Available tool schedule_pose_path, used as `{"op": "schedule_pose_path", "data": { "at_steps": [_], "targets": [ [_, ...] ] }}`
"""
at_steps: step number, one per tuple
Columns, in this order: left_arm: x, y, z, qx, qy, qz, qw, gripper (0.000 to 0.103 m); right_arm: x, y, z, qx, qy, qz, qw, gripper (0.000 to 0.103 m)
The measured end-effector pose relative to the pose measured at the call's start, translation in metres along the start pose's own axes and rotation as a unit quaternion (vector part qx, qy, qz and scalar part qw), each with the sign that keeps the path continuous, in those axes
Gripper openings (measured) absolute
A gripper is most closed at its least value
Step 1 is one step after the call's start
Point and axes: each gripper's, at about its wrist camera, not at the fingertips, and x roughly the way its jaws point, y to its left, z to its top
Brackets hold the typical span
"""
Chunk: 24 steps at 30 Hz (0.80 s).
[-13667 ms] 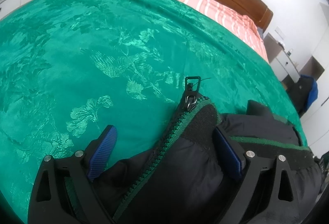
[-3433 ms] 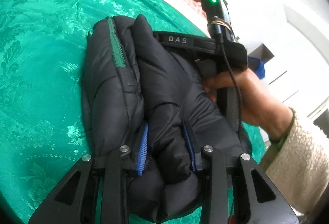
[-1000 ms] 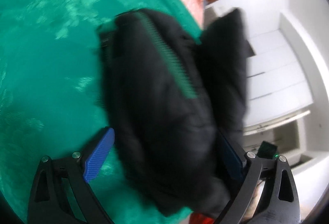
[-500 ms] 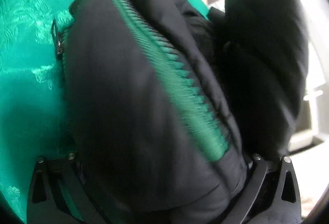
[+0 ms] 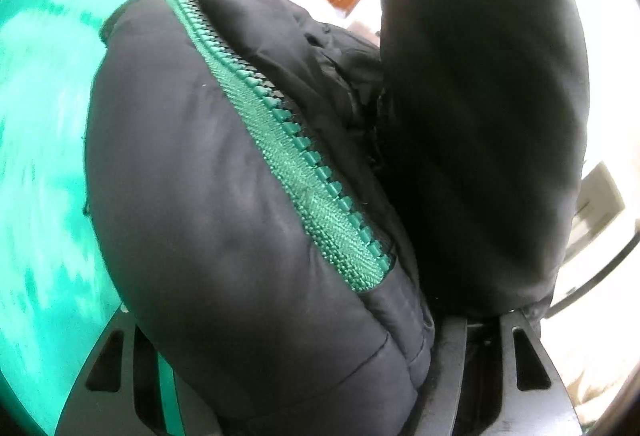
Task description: Fold large clothes
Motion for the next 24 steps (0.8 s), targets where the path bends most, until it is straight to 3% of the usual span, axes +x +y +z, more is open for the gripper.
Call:
{"op": "schedule_pose_path", "data": {
  "at_steps": [2,4,6,8,9,11,14,15,17,20,22,24],
  "targets": [
    [0.016,-0.001,0.030,0.008,-0.008,0.015,0.9998,0.074,0.004,-0.026,0.024,0.020,-0.003,0.002,1.000,0.085],
    [0.041,0.013,0.049,0.009,0.004,0.064,0.9979,0.102,0.013,-0.059,0.035,0.062,0.011,-0.012,0.998,0.099],
    [0.067,0.047,0.051,-0.019,0.035,0.145,0.9887,0.101,0.026,-0.091,0.028,0.105,0.029,-0.086,0.990,0.103],
    [0.077,0.076,0.038,-0.061,0.071,0.188,0.9777,0.093,0.024,-0.106,0.009,0.126,0.046,-0.133,0.982,0.103],
    [0.073,0.081,0.030,-0.070,0.073,0.191,0.9763,0.085,0.018,-0.104,0.000,0.128,0.042,-0.131,0.982,0.103],
    [0.051,0.078,0.012,-0.067,0.040,0.169,0.9826,0.085,0.007,-0.089,-0.021,0.117,0.025,-0.125,0.985,0.103],
    [0.011,0.042,-0.018,-0.017,-0.014,0.207,0.9781,0.093,-0.023,-0.060,-0.048,0.078,0.014,-0.154,0.985,0.103],
    [0.003,0.032,-0.017,0.007,-0.031,0.231,0.9725,0.096,-0.029,-0.052,-0.047,0.063,0.008,-0.169,0.983,0.103],
    [-0.010,-0.011,-0.035,0.066,-0.067,0.296,0.9505,0.100,-0.048,-0.032,-0.051,0.036,-0.014,-0.202,0.979,0.103],
    [-0.035,-0.050,-0.071,0.130,-0.127,0.377,0.9084,0.103,-0.092,0.001,-0.062,0.002,-0.083,-0.261,0.962,0.103],
    [-0.048,-0.076,-0.088,0.129,-0.159,0.397,0.8949,0.103,-0.121,0.022,-0.073,0.004,-0.139,-0.294,0.946,0.103],
    [-0.057,-0.091,-0.092,0.101,-0.177,0.411,0.8887,0.103,-0.129,0.025,-0.075,0.028,-0.119,-0.314,0.942,0.103]
  ]
}}
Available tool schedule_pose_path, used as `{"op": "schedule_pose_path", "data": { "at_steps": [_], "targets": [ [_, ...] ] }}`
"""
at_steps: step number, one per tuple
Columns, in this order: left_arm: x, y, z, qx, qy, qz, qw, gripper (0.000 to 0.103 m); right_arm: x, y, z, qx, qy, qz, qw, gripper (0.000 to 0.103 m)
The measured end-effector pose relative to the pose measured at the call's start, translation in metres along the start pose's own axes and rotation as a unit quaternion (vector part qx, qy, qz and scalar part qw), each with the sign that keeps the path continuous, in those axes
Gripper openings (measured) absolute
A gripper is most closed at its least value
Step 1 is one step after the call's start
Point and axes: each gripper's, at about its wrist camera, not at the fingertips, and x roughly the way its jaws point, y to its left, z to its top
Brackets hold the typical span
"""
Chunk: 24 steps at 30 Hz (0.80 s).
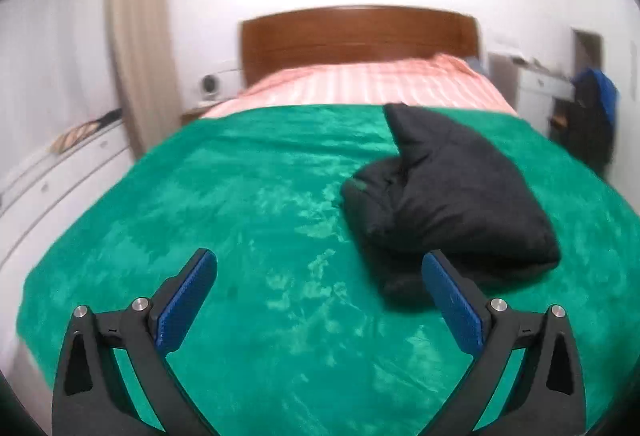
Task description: Fold large clothes
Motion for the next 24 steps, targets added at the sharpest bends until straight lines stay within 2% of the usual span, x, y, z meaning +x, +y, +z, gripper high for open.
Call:
{"op": "schedule_pose_path", "data": {
  "at_steps": [1,2,4,7,12,14,17,24],
  "targets": [
    [-0.008,-0.001,0.001,-0.013,0.005,-0.001,0.9999,0.103,0.003,0.002,-0.003,-0.003,0.044,-0.007,0.999,0.103],
    [-0.013,-0.006,-0.001,-0.024,0.011,-0.007,0.9996,0.103,0.002,0.002,-0.005,-0.004,0.062,-0.006,0.998,0.103],
    [-0.031,-0.007,-0.006,-0.041,0.026,-0.006,0.9988,0.103,-0.012,0.008,-0.012,-0.008,0.061,0.003,0.998,0.103],
    [-0.044,-0.021,-0.019,-0.051,0.039,0.004,0.9980,0.103,-0.039,0.021,-0.024,-0.021,0.046,-0.011,0.999,0.103],
    [-0.059,-0.042,-0.032,-0.038,0.048,0.011,0.9981,0.103,-0.067,0.039,-0.035,-0.041,0.054,0.002,0.998,0.103],
    [-0.068,-0.048,-0.034,-0.025,0.044,0.020,0.9985,0.103,-0.075,0.044,-0.042,-0.045,0.061,0.001,0.997,0.103],
    [-0.077,-0.054,-0.035,-0.015,0.048,0.014,0.9986,0.103,-0.076,0.052,-0.048,-0.044,0.076,0.000,0.996,0.103],
    [-0.091,-0.065,-0.043,-0.003,0.071,0.023,0.9972,0.103,-0.079,0.062,-0.053,-0.049,0.111,-0.010,0.993,0.103]
  ]
}}
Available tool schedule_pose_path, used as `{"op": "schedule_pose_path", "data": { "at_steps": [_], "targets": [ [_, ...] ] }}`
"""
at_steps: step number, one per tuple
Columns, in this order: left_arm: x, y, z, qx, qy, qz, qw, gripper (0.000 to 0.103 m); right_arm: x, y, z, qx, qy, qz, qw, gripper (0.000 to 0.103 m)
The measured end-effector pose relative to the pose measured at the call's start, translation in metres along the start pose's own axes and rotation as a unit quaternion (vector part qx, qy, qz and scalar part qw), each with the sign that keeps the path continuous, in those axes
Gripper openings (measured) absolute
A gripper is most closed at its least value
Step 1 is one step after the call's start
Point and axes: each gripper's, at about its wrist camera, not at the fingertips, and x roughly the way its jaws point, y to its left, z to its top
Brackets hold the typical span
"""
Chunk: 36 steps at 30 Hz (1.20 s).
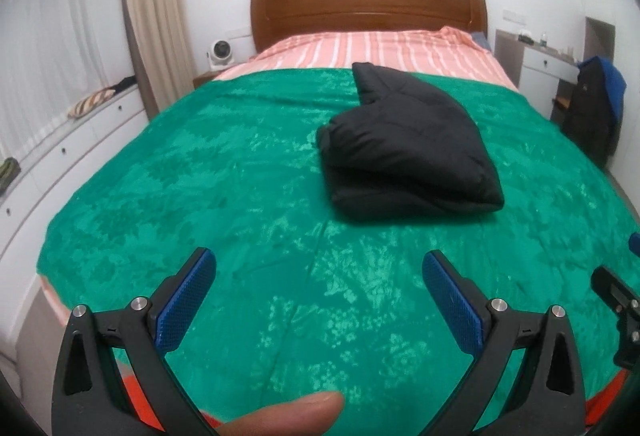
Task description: Fold large clothes
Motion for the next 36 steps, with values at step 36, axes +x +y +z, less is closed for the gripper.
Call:
{"op": "schedule_pose_path", "data": {
  "at_steps": [36],
  "targets": [
    [-0.053,-0.031,0.000,0.057,-0.002,-0.011,0.9983,0.103,-0.054,0.025,0.008,-0.005,0.034,-0.029,0.999,0.103]
  ]
}}
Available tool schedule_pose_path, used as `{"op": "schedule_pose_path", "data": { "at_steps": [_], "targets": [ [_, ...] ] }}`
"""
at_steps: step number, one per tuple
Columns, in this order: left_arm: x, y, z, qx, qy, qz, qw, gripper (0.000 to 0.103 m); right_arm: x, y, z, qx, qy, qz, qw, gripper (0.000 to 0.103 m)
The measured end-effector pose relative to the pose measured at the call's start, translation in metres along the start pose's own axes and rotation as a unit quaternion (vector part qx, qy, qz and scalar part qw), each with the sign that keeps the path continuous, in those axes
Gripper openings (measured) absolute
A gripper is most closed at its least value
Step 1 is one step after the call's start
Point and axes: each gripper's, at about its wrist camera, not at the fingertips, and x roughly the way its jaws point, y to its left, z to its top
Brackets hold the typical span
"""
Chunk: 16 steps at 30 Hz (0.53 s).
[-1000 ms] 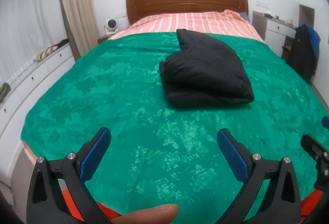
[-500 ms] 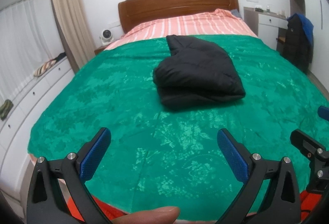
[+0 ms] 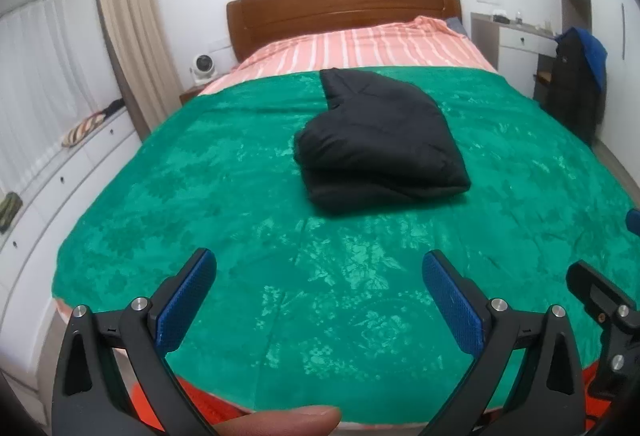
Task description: Fold large clothes
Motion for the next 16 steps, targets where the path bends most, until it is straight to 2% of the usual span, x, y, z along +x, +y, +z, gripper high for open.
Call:
{"op": "schedule_pose_path", "data": {
  "at_steps": [11,16],
  "targets": [
    [0.005,0.003,-0.002,-0.015,0.008,-0.021,0.9996,0.103,0.007,-0.010,-0.005,0.017,0.013,-0.007,1.000,0.103],
    [0.004,-0.002,-0.003,-0.008,-0.001,-0.012,0.9999,0.103,0.009,-0.011,-0.006,0.021,0.015,-0.007,1.000,0.103]
  ]
}}
